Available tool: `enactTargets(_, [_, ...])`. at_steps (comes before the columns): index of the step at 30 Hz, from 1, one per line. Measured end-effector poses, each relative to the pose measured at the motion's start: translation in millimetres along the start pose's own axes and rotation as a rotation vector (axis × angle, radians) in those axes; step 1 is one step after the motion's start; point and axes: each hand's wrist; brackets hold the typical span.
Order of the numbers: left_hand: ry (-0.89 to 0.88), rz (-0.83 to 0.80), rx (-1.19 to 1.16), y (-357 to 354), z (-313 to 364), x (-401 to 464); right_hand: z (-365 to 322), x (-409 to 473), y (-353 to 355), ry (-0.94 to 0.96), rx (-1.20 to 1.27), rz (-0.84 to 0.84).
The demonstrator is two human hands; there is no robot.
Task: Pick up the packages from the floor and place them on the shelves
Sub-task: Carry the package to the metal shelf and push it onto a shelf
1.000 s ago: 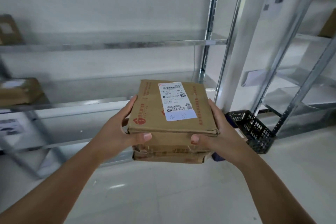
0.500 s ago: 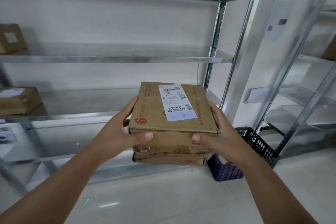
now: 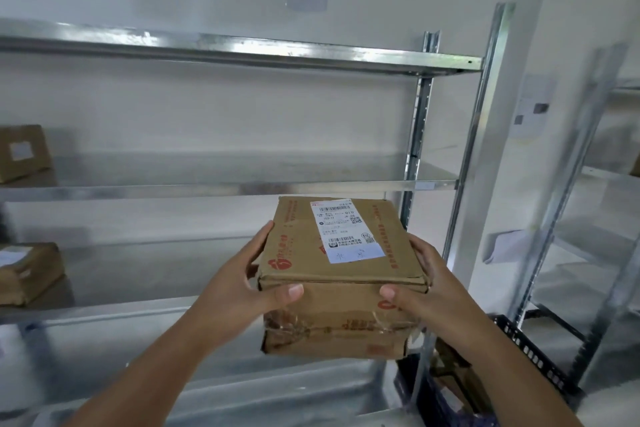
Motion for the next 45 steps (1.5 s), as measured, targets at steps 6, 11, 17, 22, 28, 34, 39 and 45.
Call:
enactTargets(6, [-0.006,0.059,0.005,-30.3,-22.0,62.3,1.5,64.7,34.3,0.006,0.064,-0.024])
enactTargets(11, [-0.019,0.104,0.028,-60.9,-31.4,126.9,-0.3,125.6,80.0,0.043,0.06,-0.04])
enactTargets(17, [-0.037,0.137,0.043,-90.4,-39.6,188.4,-4.8,190.9,124.6,0.074,0.048,-0.076])
enactTargets(22, [-0.037,0.149,0.071,-104.1,-52.4,226.5,-4.0,230.8,142.6,0.081,0.042,-0.057])
enactTargets(28, [-0.064,0.141,0.045,-100.4,-78.9,267.3,-1.8,275.7,143.4,0.089,0.057,-0.026])
enactTargets(34, [-0.076,0.122,0.013,-93.5,-94.0,309.8,-16.9,314.1,142.1,0.11,0.059,0.003])
enactTargets(39, [-0.09,0.137,0.024,-89.9,-109.9,350.5,-27.6,355.5,144.7,0.112,0.13,0.006])
enactTargets(45, [-0.08,0.138,0.007,-89.4,-131.6,390.4,-25.4,411.1,149.9,0.102,0.127,0.015])
Point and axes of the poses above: each hand's wrist, its own x-axis towards the middle knuckle, its own y-axis out of the back of the hand, z = x × y, and after that the axes turned 15 degrees about -y, right-handed
